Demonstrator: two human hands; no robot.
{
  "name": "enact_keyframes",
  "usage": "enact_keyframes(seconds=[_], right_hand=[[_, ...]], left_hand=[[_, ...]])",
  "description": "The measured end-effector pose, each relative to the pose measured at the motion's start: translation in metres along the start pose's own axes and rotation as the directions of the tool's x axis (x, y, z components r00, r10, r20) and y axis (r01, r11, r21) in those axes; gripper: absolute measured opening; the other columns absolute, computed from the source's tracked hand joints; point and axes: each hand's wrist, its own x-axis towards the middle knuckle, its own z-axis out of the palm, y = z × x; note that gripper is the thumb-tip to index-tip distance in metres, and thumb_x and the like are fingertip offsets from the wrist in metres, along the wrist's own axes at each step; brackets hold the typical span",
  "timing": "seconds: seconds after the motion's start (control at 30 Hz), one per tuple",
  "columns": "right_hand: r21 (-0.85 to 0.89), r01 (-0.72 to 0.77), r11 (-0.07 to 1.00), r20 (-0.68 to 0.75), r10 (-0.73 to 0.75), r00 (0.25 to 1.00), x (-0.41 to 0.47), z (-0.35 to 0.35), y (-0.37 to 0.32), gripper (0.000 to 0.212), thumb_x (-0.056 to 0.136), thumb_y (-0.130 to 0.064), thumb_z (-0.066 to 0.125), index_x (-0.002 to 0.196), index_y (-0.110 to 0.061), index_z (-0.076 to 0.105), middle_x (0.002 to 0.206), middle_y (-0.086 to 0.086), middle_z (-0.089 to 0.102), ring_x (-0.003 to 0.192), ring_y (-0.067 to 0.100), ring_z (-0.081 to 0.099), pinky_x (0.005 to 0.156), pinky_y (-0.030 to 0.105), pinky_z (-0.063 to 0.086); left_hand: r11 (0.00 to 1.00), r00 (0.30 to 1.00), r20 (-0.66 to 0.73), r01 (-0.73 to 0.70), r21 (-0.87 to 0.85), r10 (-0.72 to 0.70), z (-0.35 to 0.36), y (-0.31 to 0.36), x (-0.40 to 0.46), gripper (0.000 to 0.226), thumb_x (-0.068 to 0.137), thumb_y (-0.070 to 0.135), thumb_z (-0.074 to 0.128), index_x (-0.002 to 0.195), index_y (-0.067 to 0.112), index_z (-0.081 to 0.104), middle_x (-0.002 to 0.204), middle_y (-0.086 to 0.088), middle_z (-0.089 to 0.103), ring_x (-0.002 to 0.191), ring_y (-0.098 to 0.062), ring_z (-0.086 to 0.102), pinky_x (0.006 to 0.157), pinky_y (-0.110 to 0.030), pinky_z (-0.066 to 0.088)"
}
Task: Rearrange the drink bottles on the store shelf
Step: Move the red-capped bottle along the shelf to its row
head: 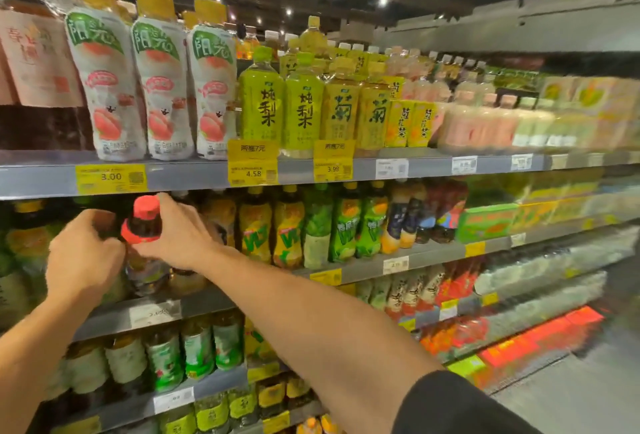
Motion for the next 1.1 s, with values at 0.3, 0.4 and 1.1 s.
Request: enact_keyframes(seconds=[0.3,0.4,1.1], right_hand=[[0.191,0.085,0.978,-0.195,-0.047,0.98,-0.049,-0.103,0.038,0.052,0.072,-0.033,0.089,0.117,-0.022,0.067,0.106,-0.006,0.07,0.096,0.01,0.063,0.083,0.017,0.05],[0.105,0.092,0.99,-0.232,-0.066,0.97,-0.066,-0.15,0.076,0.057,0.066,-0.043,0.09,0.116,-0.029,0.067,0.113,-0.003,0.074,0.105,0.016,0.068,0.093,0.033,0.055],[-0.066,-0.234,0.97,-0.546,0.161,0.822,-0.135,-0.436,0.325,0.054,0.055,-0.056,0.072,0.101,-0.028,0.065,0.092,-0.005,0.073,0.091,0.024,0.068,0.076,0.038,0.055]], left_hand=[[0.952,0.992,-0.06,0.087,-0.293,-0.109,0.05,0.06,-0.031,0.047,0.074,0.044,0.047,0.105,0.02,0.074,0.096,-0.018,0.076,0.099,-0.041,0.072,0.091,-0.06,0.058],[0.97,0.996,-0.038,0.072,-0.231,-0.083,0.074,0.117,-0.077,0.037,0.082,0.033,0.051,0.097,0.015,0.079,0.091,-0.018,0.074,0.099,-0.042,0.071,0.091,-0.055,0.059],[0.612,0.813,0.433,-0.58,0.537,0.39,0.38,0.394,-0.165,0.042,0.101,0.037,0.045,0.13,0.01,0.059,0.138,-0.015,0.064,0.132,-0.034,0.057,0.108,-0.044,0.041]])
